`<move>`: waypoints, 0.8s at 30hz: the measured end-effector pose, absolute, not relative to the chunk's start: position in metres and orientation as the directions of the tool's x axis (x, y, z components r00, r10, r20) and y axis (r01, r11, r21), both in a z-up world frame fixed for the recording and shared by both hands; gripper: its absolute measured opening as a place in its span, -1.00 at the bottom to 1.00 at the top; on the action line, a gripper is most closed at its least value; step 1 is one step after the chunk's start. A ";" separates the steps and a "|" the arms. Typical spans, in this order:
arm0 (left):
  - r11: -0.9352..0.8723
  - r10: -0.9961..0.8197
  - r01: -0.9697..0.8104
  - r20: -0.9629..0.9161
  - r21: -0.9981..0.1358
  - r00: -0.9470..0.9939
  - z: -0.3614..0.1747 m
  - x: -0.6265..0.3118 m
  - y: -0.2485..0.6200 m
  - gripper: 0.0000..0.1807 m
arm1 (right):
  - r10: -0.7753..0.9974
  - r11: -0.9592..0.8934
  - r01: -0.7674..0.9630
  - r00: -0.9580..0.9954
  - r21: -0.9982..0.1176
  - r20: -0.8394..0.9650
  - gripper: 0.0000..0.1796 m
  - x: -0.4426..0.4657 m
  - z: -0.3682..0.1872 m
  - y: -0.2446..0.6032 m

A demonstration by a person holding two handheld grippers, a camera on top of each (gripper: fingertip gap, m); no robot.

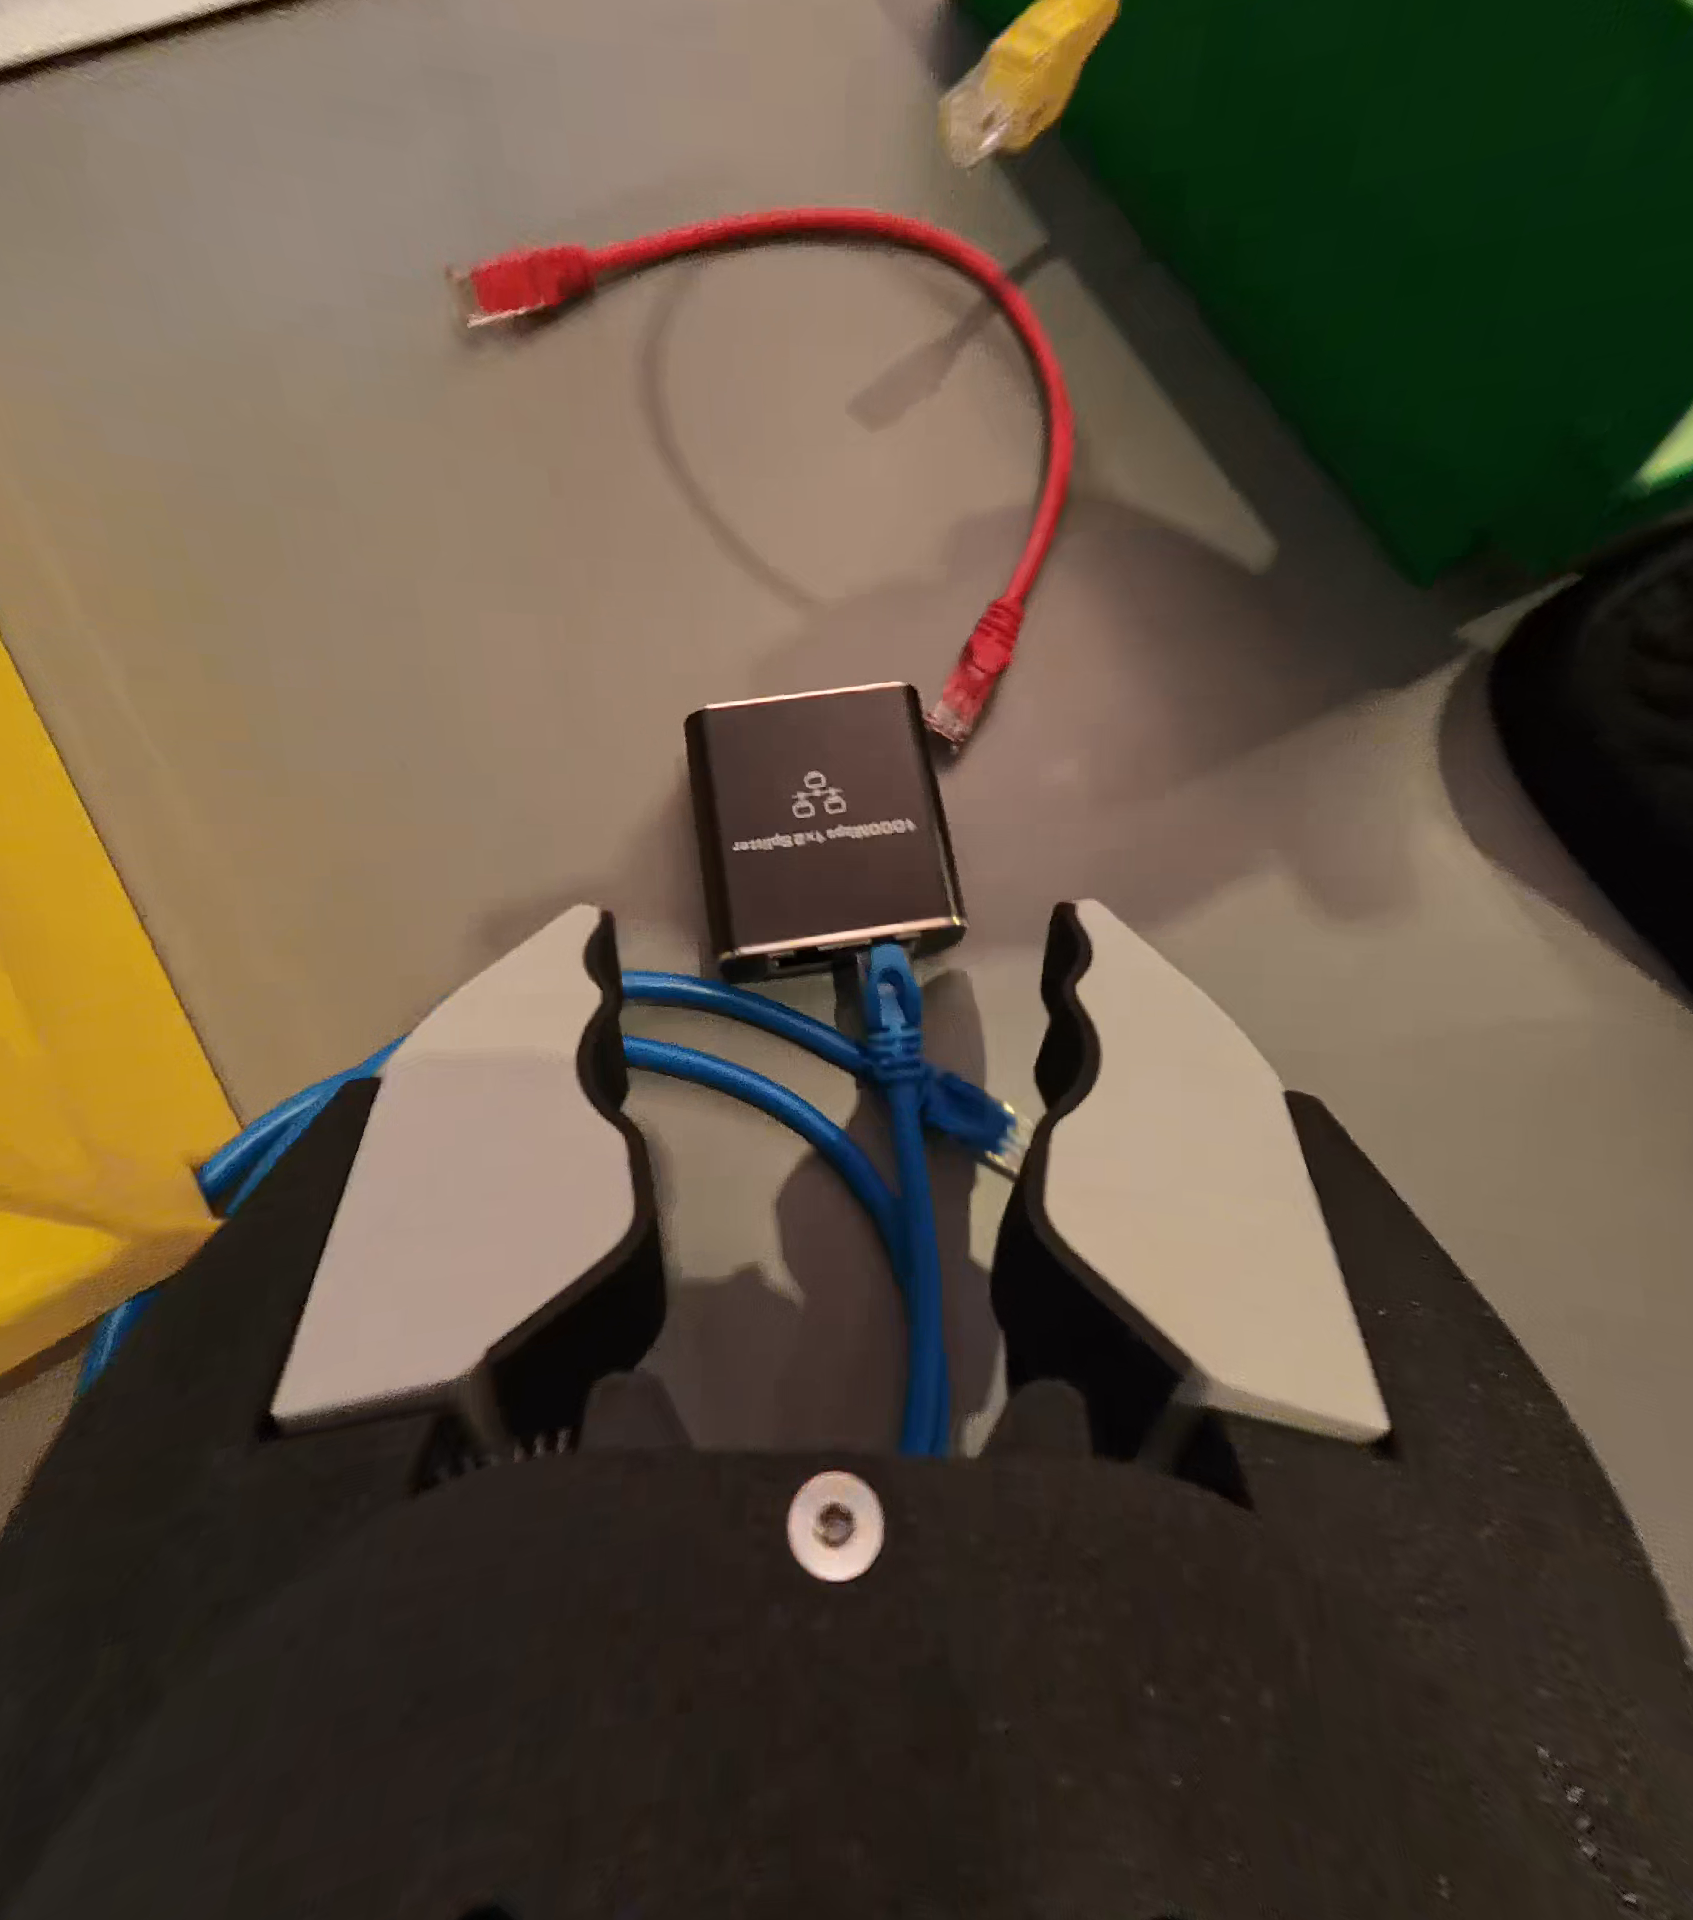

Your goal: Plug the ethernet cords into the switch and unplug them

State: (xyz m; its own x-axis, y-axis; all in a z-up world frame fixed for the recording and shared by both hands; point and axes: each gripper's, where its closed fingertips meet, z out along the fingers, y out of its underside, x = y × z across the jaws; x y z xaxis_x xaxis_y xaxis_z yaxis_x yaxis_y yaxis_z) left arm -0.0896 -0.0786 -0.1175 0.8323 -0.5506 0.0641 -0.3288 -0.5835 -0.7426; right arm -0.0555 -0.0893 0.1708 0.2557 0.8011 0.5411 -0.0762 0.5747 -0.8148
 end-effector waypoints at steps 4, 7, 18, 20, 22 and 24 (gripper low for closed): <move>-0.624 -0.484 -0.310 0.043 -0.717 0.874 -0.132 -0.085 -0.062 -0.15 | 0.790 0.586 -0.079 0.273 -0.806 0.548 -0.88 -0.048 0.176 -0.090; -0.646 -0.468 -0.379 -0.048 -0.663 0.882 -0.144 -0.087 -0.057 -0.16 | 0.786 0.590 -0.083 0.285 -0.803 0.549 -0.88 -0.043 0.179 -0.090; -0.653 -0.496 -0.442 -0.094 -0.615 0.863 -0.148 -0.080 -0.054 -0.30 | 0.788 0.584 -0.095 0.304 -0.806 0.535 -0.88 -0.031 0.183 -0.086; -0.660 -0.508 -0.452 -0.087 -0.600 0.857 -0.149 -0.080 -0.054 -0.26 | 0.786 0.586 -0.089 0.303 -0.805 0.538 -0.88 -0.031 0.182 -0.086; -0.669 -0.523 -0.448 -0.053 -0.593 0.850 -0.151 -0.077 -0.056 -0.33 | 0.786 0.586 -0.083 0.300 -0.806 0.540 -0.88 -0.032 0.181 -0.086; -0.669 -0.538 -0.445 -0.025 -0.595 0.843 -0.152 -0.075 -0.056 -0.34 | 0.788 0.584 -0.080 0.295 -0.808 0.541 -0.88 -0.034 0.180 -0.085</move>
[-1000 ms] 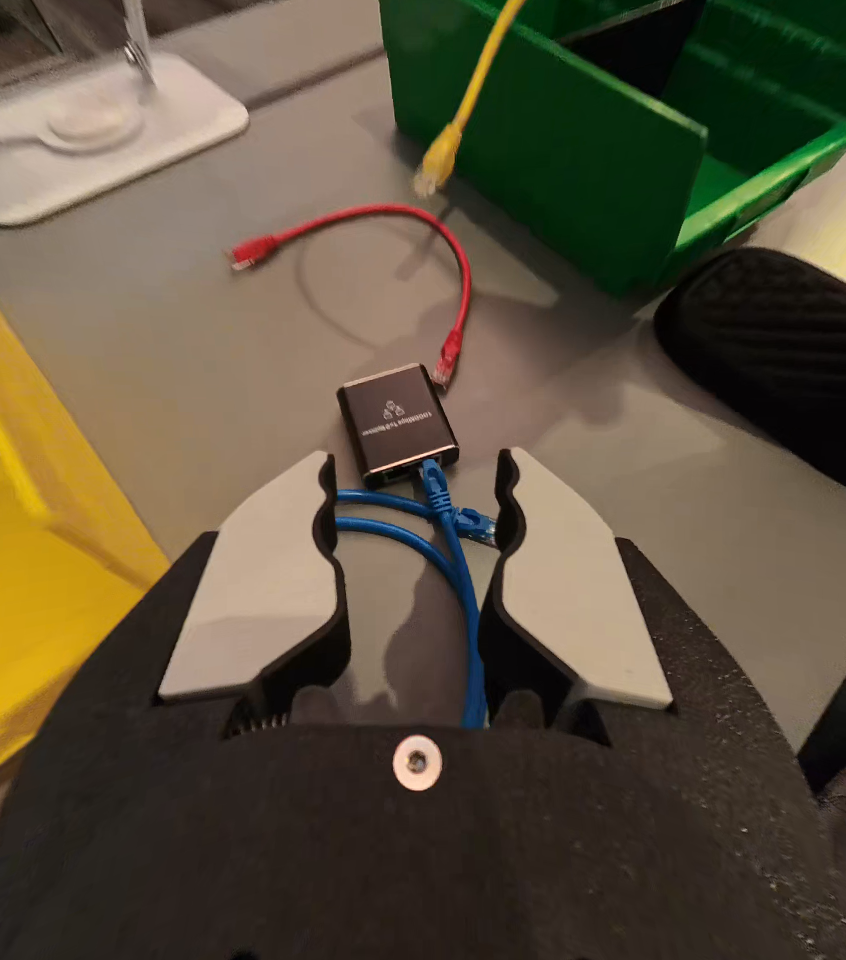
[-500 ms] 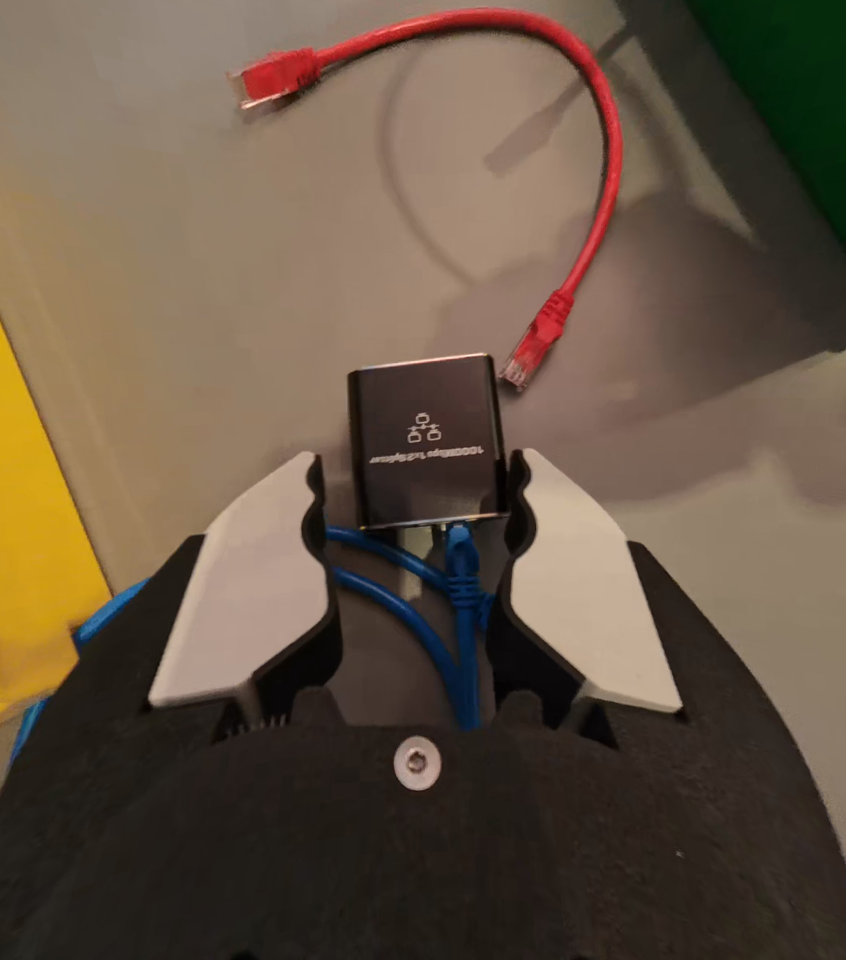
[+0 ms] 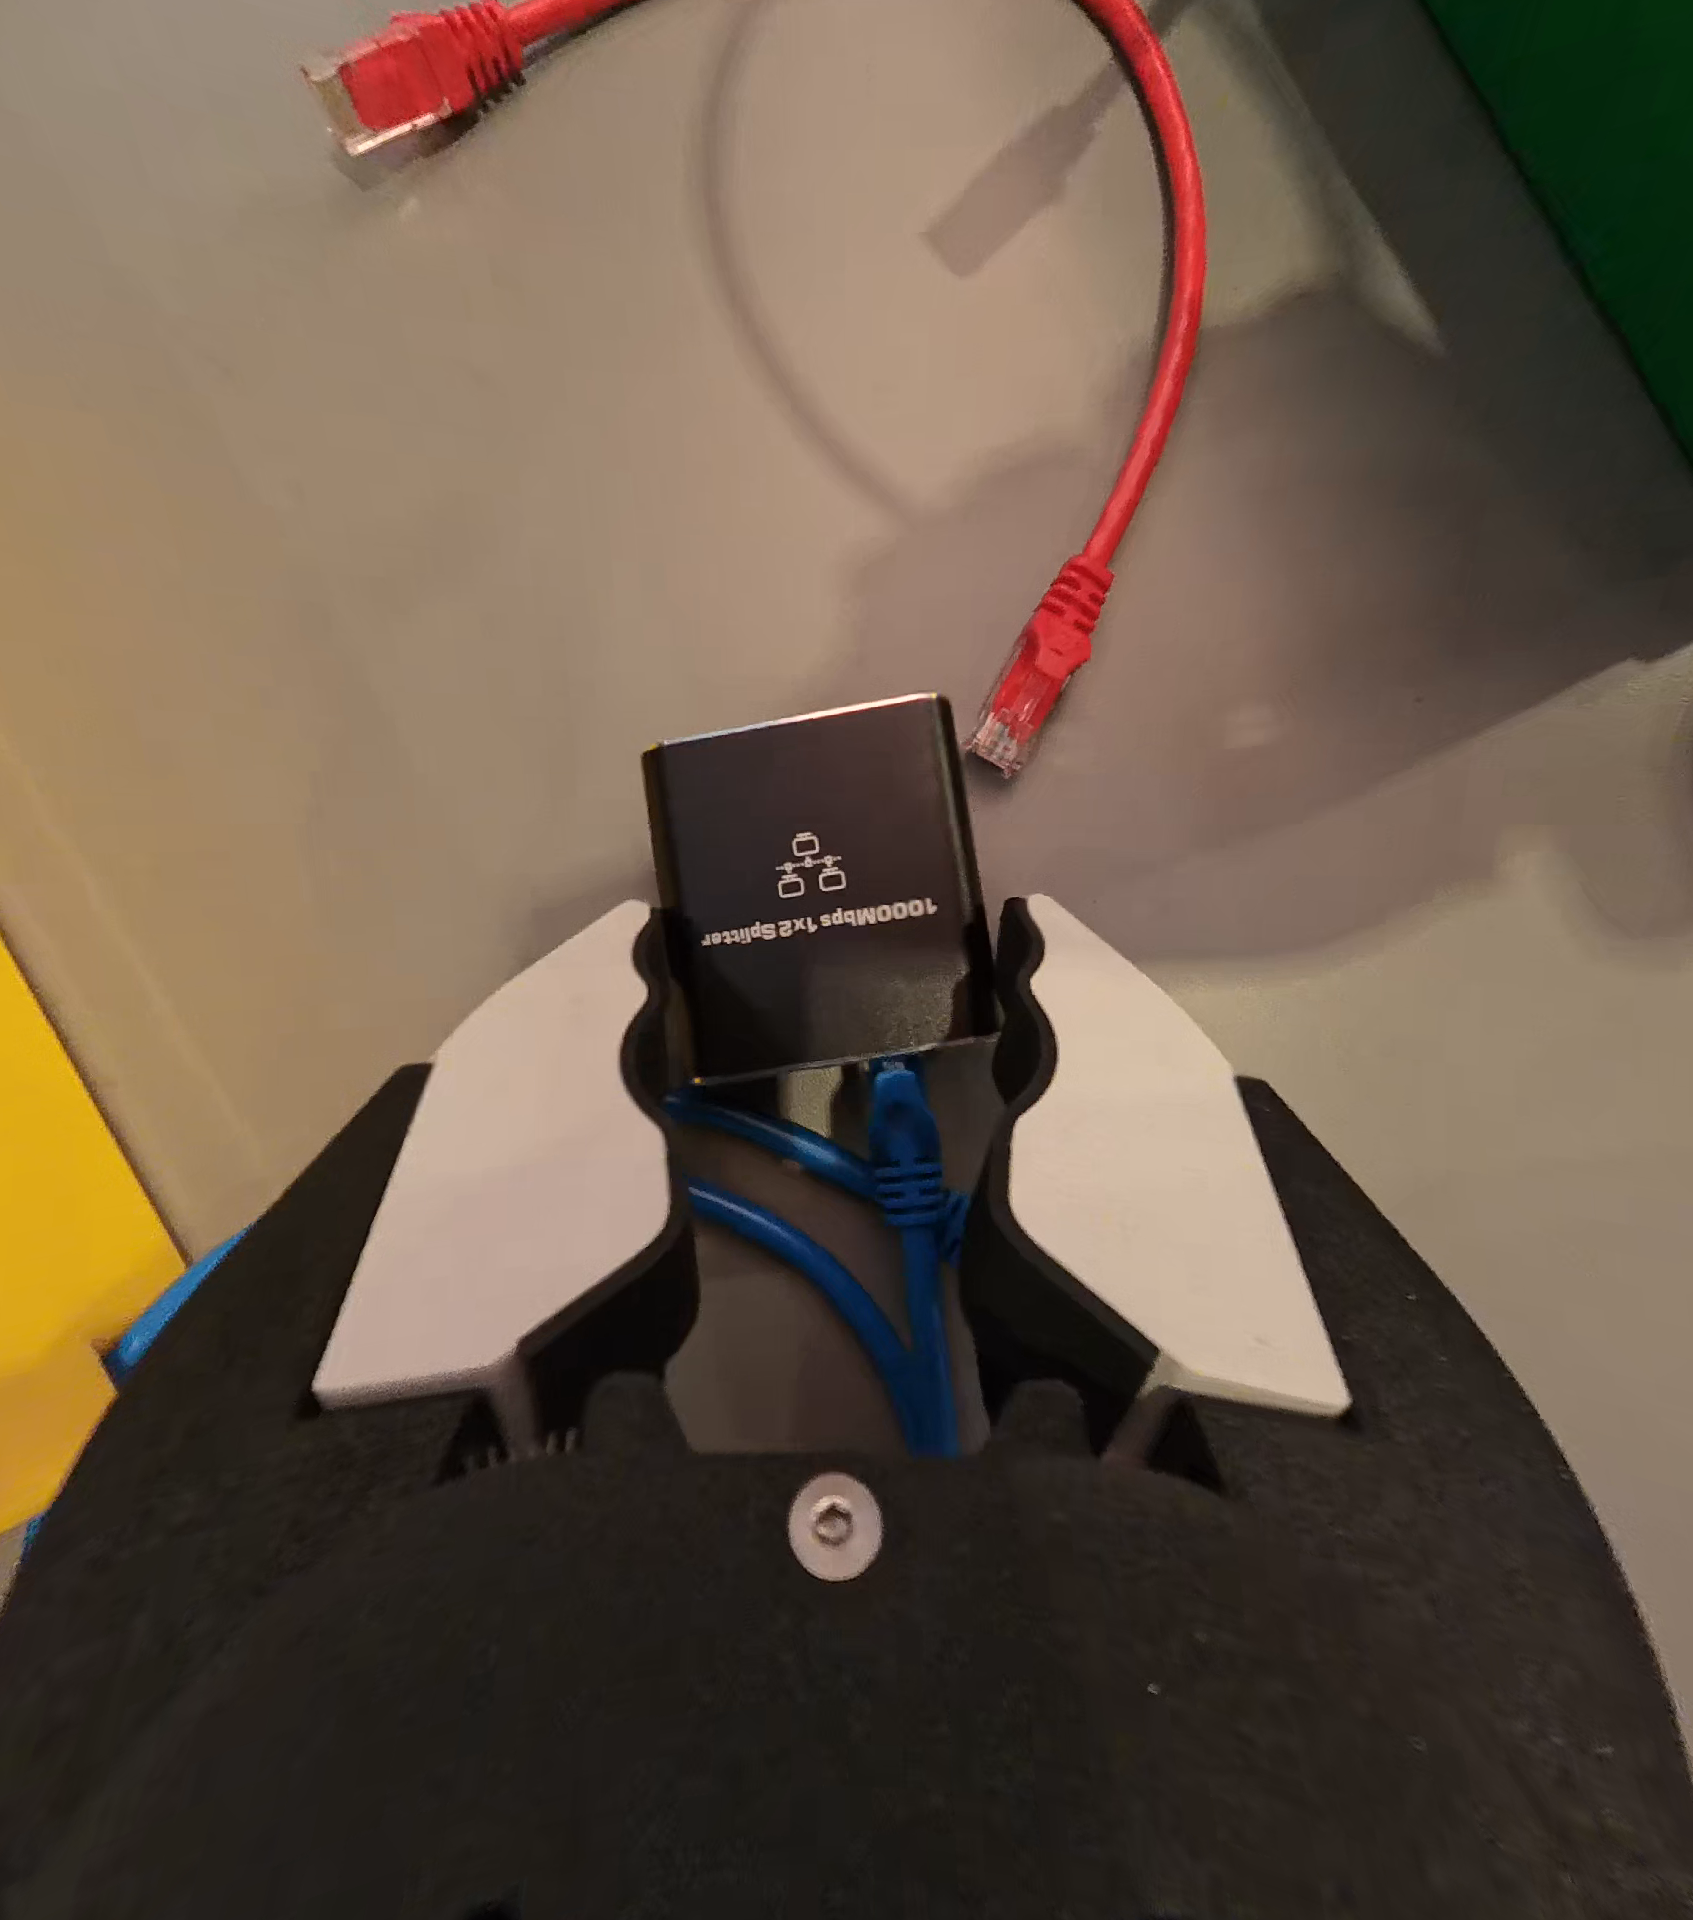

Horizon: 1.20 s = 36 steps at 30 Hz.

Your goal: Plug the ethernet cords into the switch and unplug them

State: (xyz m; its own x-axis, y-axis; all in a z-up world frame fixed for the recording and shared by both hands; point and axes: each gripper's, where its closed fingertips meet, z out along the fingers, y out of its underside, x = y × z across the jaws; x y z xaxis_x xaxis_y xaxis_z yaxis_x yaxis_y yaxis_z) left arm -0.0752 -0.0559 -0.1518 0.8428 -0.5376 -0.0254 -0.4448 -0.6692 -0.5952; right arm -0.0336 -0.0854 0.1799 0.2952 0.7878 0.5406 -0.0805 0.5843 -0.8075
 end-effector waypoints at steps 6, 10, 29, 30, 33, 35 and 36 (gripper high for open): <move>-0.639 -0.647 -0.519 0.033 -0.569 0.762 -0.148 -0.076 -0.066 -0.34 | 0.813 0.557 -0.107 0.270 -0.824 0.515 -0.88 -0.033 0.178 -0.084; -0.598 -0.747 -0.527 0.181 -0.604 0.640 -0.109 -0.072 -0.082 -0.34 | 0.847 0.517 -0.152 0.235 -0.842 0.478 -0.87 -0.029 0.178 -0.083; 0.240 -0.970 -0.408 -0.197 -0.881 -0.145 0.097 -0.109 -0.097 -0.35 | 0.905 0.418 0.047 0.063 -0.907 0.420 -0.87 -0.055 0.146 -0.092; 0.260 -0.964 -0.403 -0.210 -0.877 -0.166 0.093 -0.111 -0.100 -0.35 | 0.909 0.408 0.074 0.057 -0.910 0.413 -0.87 -0.059 0.143 -0.093; 0.302 -0.949 -0.429 -0.227 -0.851 -0.218 0.080 -0.115 -0.105 -0.35 | 0.918 0.382 0.138 0.058 -0.914 0.392 -0.87 -0.069 0.138 -0.097; 0.302 -0.948 -0.426 -0.221 -0.853 -0.229 0.079 -0.116 -0.106 -0.35 | 0.926 0.361 0.173 0.047 -0.916 0.374 -0.87 -0.074 0.134 -0.101; 0.313 -0.942 -0.411 -0.226 -0.856 -0.247 0.080 -0.117 -0.109 -0.35 | 0.929 0.354 0.183 0.042 -0.917 0.367 -0.87 -0.075 0.133 -0.104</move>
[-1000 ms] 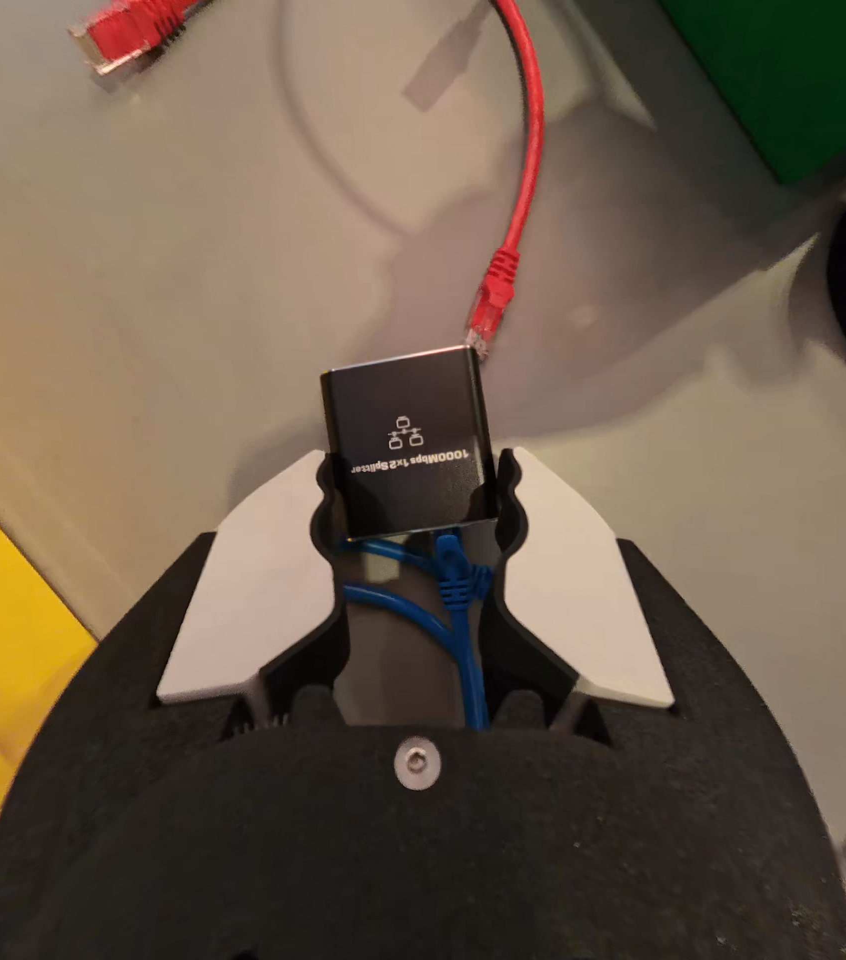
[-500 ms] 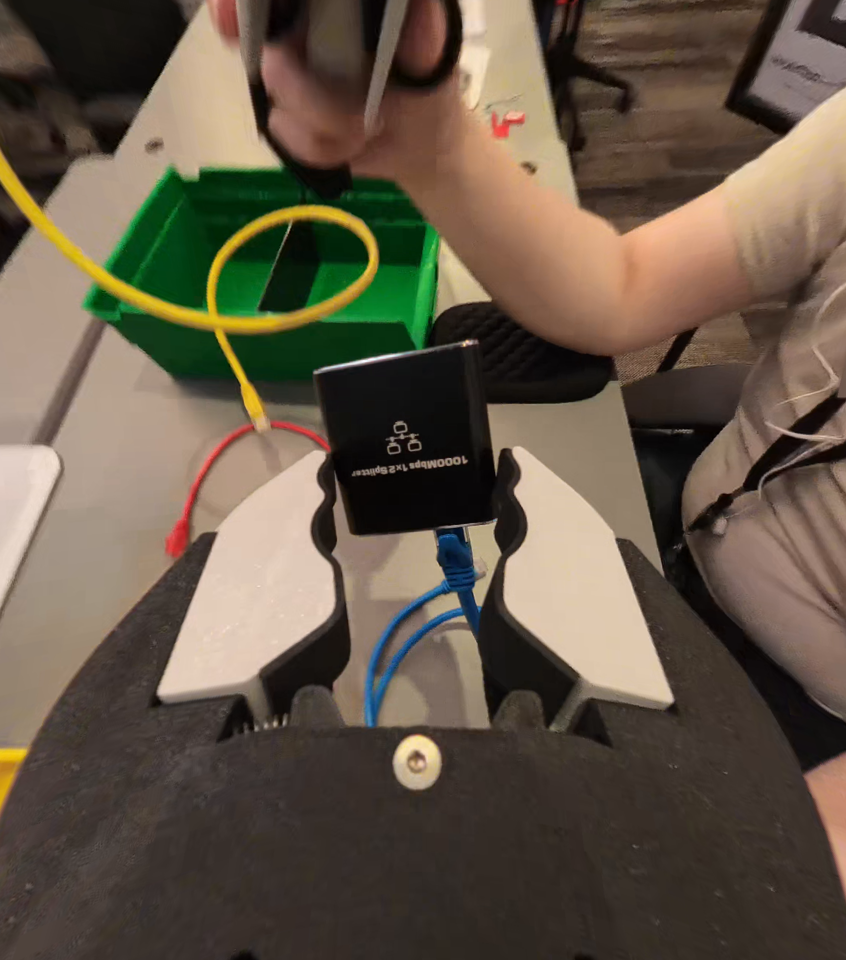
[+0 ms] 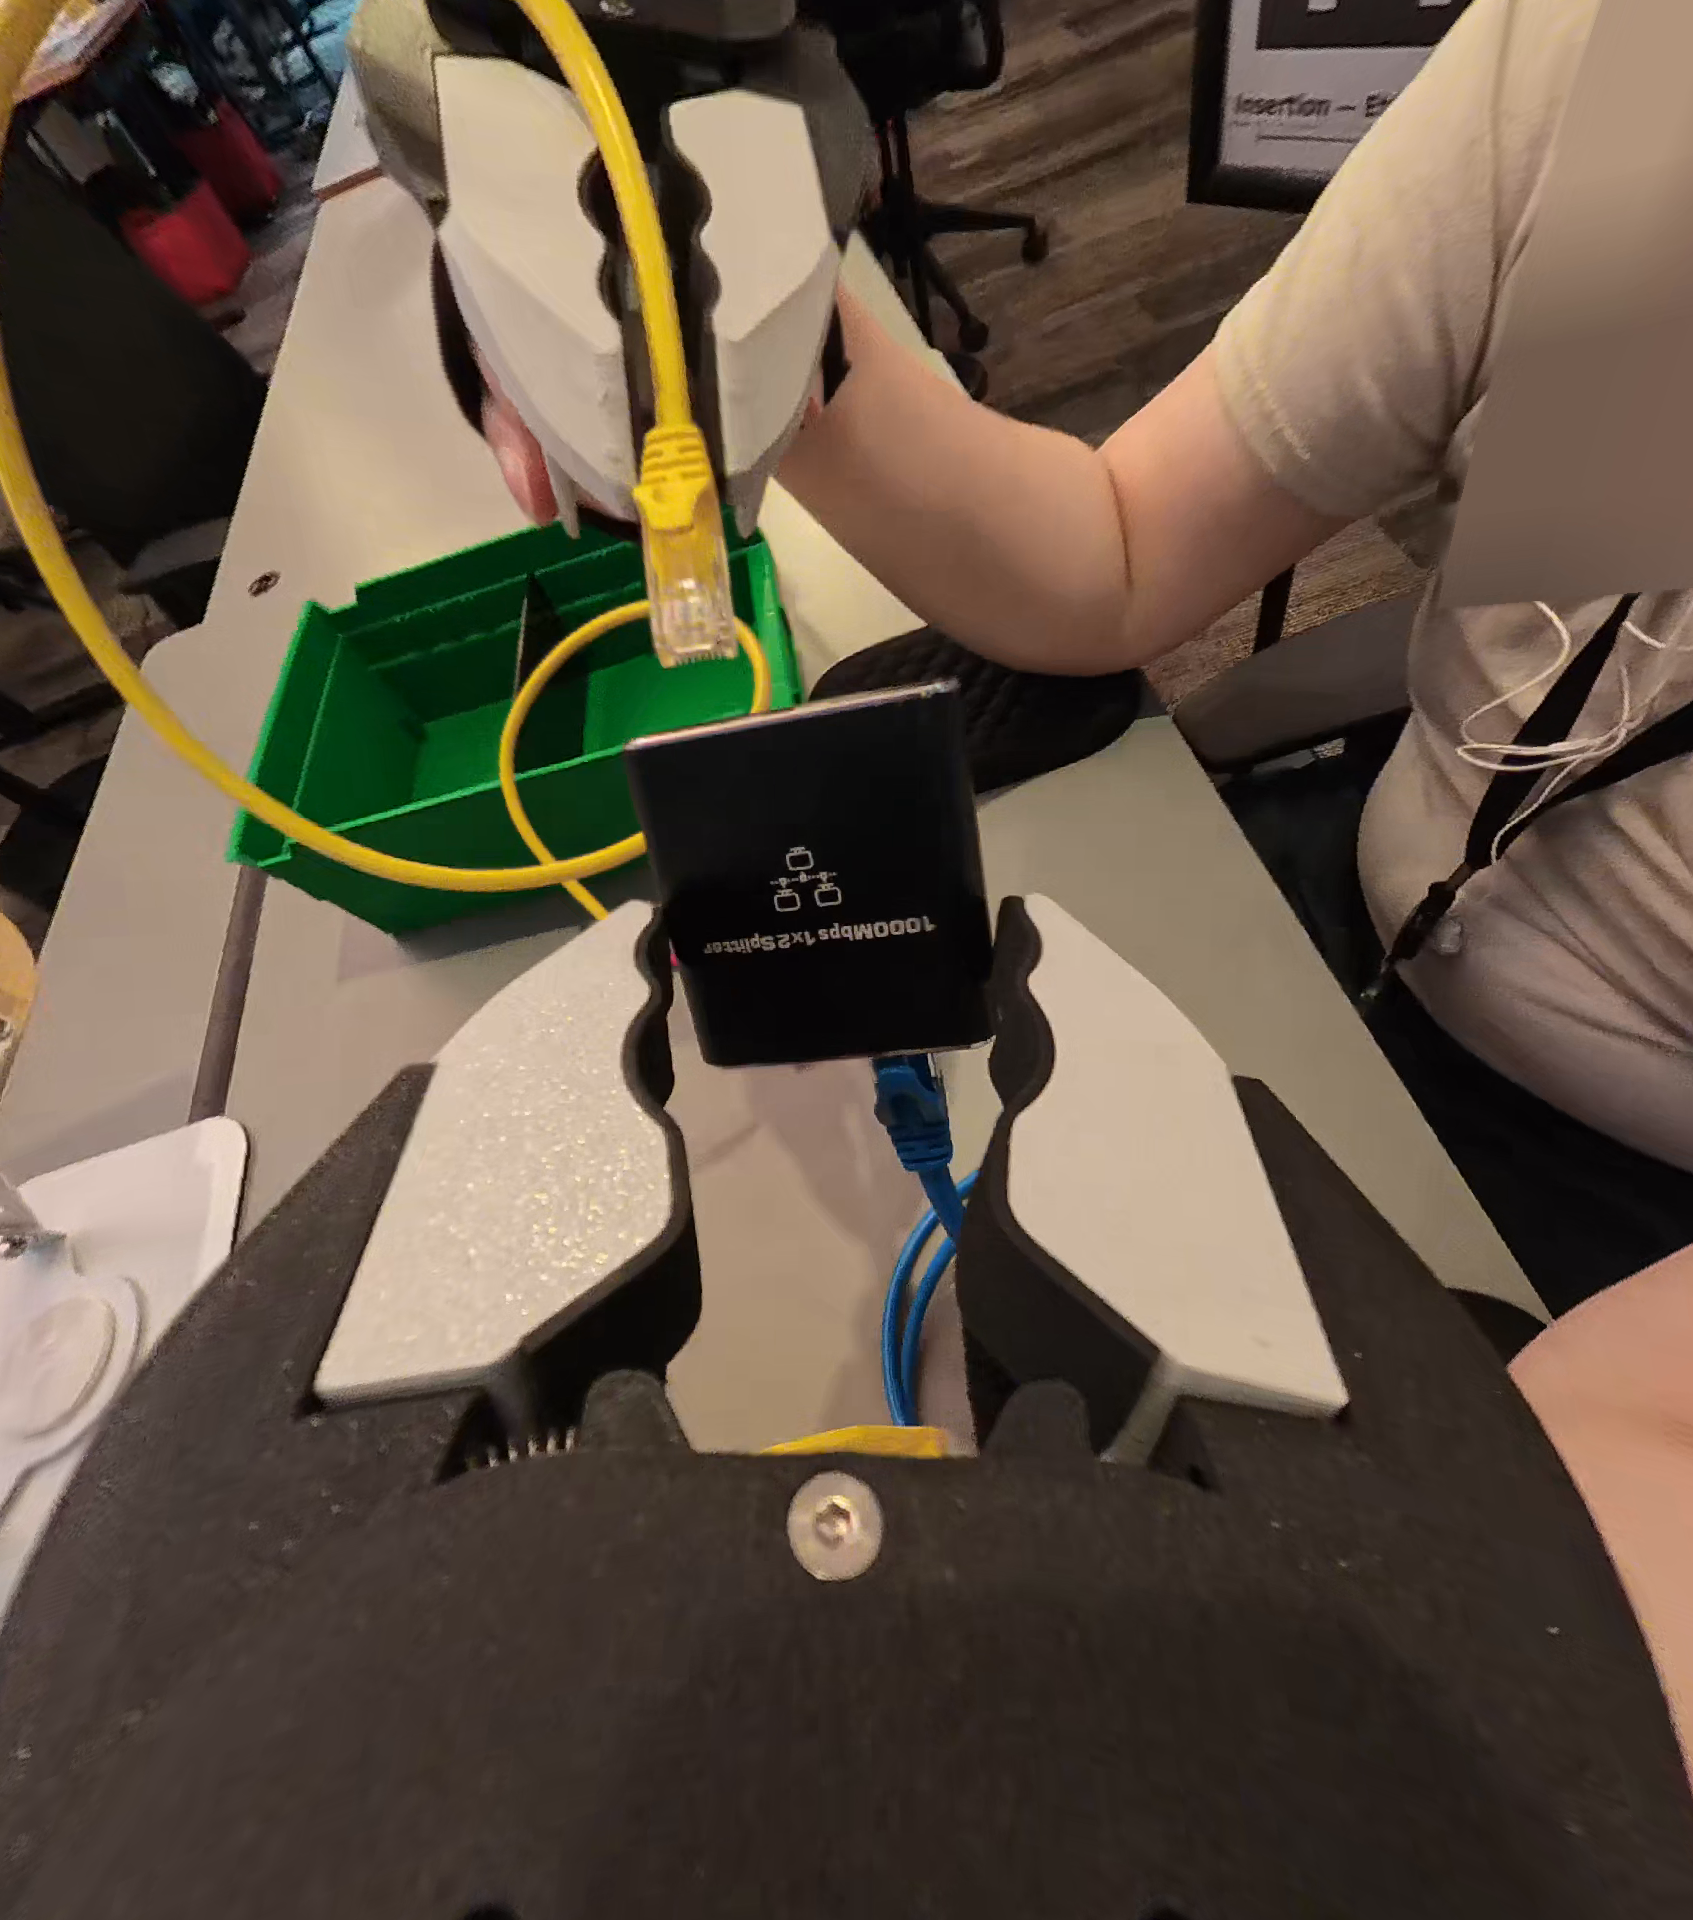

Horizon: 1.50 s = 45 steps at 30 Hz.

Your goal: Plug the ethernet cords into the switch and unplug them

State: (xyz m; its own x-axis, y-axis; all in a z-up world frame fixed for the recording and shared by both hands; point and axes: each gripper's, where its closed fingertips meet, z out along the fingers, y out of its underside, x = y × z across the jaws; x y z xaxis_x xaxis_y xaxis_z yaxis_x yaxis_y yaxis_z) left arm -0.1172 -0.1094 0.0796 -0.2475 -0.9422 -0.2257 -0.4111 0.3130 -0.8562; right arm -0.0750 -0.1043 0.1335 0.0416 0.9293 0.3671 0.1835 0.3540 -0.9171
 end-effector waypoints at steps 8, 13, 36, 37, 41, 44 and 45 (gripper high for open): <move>0.322 -0.934 -0.413 -0.216 -0.852 -0.283 0.076 -0.121 -0.115 -0.35 | 0.959 0.278 0.217 -0.005 -0.936 0.284 -0.88 -0.076 0.134 -0.126; 0.324 -0.933 -0.444 -0.206 -0.836 -0.294 0.070 -0.117 -0.117 -0.35 | 0.960 0.267 0.312 0.000 -0.912 0.281 -0.87 -0.079 0.119 -0.123; 0.244 -0.966 -0.689 -0.111 -0.682 -0.232 0.024 -0.101 -0.102 -0.35 | 0.999 -0.045 0.500 0.043 -0.865 -0.028 -0.88 -0.060 0.072 -0.100; 0.249 -0.964 -0.673 -0.115 -0.697 -0.238 0.027 -0.099 -0.102 -0.35 | 0.999 -0.037 0.508 0.037 -0.860 -0.021 -0.88 -0.061 0.070 -0.100; 0.240 -0.966 -0.655 -0.111 -0.717 -0.233 0.030 -0.100 -0.101 -0.35 | 0.998 0.038 0.493 0.029 -0.869 0.060 -0.88 -0.065 0.075 -0.099; 0.221 -0.970 -0.631 -0.098 -0.743 -0.223 0.036 -0.103 -0.100 -0.35 | 0.995 0.067 0.465 0.032 -0.883 0.092 -0.88 -0.070 0.080 -0.098; 0.220 -0.969 -0.614 -0.099 -0.758 -0.224 0.040 -0.104 -0.100 -0.35 | 0.996 0.069 0.447 0.027 -0.892 0.091 -0.88 -0.071 0.083 -0.098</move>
